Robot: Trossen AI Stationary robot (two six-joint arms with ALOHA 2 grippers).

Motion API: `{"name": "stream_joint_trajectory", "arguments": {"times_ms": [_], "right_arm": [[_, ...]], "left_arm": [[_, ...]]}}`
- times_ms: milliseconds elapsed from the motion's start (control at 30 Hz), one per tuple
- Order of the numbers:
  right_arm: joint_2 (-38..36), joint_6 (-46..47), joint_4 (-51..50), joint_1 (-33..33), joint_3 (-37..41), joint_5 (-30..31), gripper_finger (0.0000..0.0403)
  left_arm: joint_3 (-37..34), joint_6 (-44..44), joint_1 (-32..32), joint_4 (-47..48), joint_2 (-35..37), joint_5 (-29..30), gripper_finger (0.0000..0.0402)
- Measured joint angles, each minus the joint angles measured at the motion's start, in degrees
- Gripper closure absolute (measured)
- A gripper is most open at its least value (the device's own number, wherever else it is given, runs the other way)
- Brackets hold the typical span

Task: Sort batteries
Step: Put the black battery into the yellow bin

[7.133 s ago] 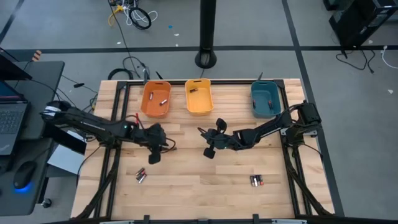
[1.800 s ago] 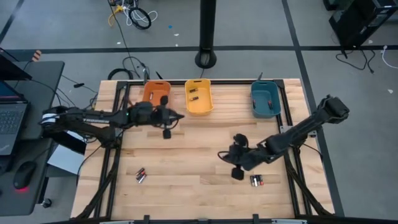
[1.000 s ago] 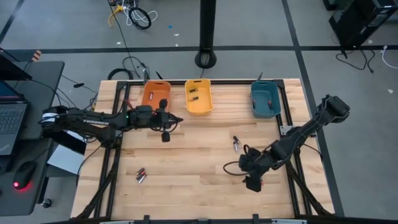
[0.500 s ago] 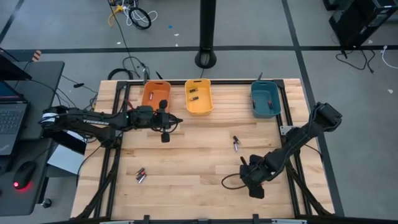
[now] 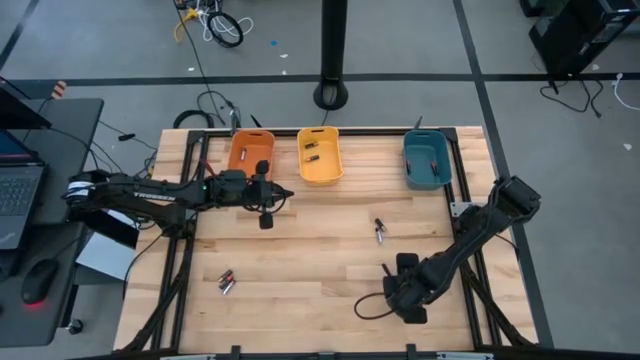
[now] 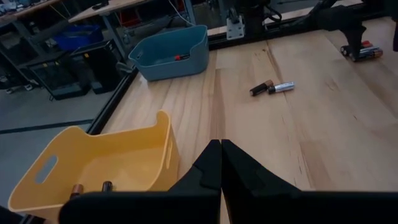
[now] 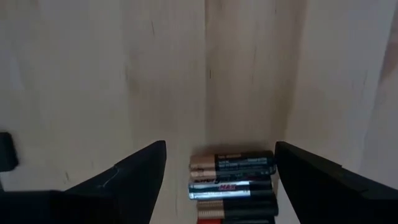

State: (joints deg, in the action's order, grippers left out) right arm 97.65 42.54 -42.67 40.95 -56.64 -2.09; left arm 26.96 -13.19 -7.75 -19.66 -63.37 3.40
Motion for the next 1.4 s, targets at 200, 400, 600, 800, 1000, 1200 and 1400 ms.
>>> {"name": "stream_joint_trajectory", "arguments": {"times_ms": [200,400,600,800,1000,1200,1400], "right_arm": [[1.79,-2.04,-4.51,0.0,-2.26,0.15,0.0093],[1.87,-2.49,-4.38,0.0,-2.26,0.2,0.0093],[2.6,-4.92,-4.14,0.46,-2.19,0.39,0.0093],[4.47,-5.51,-3.66,0.85,-2.19,-0.42,0.0093],[4.45,-5.29,-3.59,0.94,-2.17,0.3,0.0104],[4.35,-5.07,-3.79,0.92,-2.18,0.39,0.0161],[4.32,-5.06,-3.99,0.92,-2.19,0.57,0.0171]], "left_arm": [[0.0,0.02,0.0,0.28,0.0,0.0,0.0394],[0.0,0.07,0.0,0.54,0.0,0.0,0.0394],[0.0,0.09,0.0,1.47,-0.02,0.0,0.0394],[0.0,0.11,0.0,1.46,-0.02,0.0,0.0394],[0.0,0.37,0.0,1.42,-0.02,0.0,0.0394],[0.0,2.24,0.0,1.26,-0.02,0.0,0.0394],[0.0,3.64,0.0,1.16,-0.02,0.0,0.0394]]}}
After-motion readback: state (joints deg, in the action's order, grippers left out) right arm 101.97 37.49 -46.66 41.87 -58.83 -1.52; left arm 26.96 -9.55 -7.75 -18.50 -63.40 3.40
